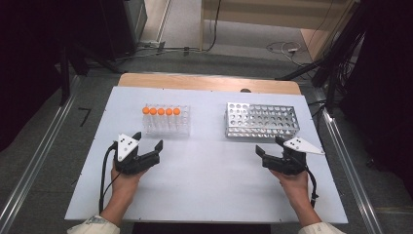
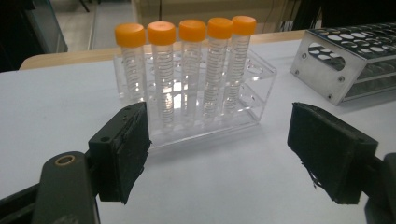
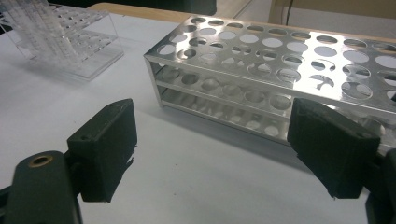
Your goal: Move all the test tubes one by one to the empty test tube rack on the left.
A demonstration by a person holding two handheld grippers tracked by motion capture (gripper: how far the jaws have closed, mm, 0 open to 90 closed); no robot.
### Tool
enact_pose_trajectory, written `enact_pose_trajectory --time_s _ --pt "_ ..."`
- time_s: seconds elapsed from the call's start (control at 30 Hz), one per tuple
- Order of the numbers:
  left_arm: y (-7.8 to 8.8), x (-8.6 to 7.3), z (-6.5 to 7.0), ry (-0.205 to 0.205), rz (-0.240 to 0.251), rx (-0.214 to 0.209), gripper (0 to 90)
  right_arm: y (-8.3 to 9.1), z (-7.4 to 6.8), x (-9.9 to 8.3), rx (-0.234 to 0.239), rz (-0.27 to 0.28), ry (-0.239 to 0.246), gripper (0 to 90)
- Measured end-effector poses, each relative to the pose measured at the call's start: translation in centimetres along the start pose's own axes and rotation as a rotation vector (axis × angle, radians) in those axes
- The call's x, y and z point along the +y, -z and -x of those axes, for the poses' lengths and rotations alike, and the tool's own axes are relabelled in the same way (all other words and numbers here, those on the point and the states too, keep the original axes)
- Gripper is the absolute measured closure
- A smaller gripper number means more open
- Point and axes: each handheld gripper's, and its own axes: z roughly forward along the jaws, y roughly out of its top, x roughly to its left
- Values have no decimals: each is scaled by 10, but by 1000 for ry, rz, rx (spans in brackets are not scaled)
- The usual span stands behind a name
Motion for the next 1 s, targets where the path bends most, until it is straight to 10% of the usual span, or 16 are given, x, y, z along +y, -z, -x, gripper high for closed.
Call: enact_pose_trajectory --time_s 1.0 --pt "29 -11 -23 5 11 74 207 25 22 -12 -57 1 -27 146"
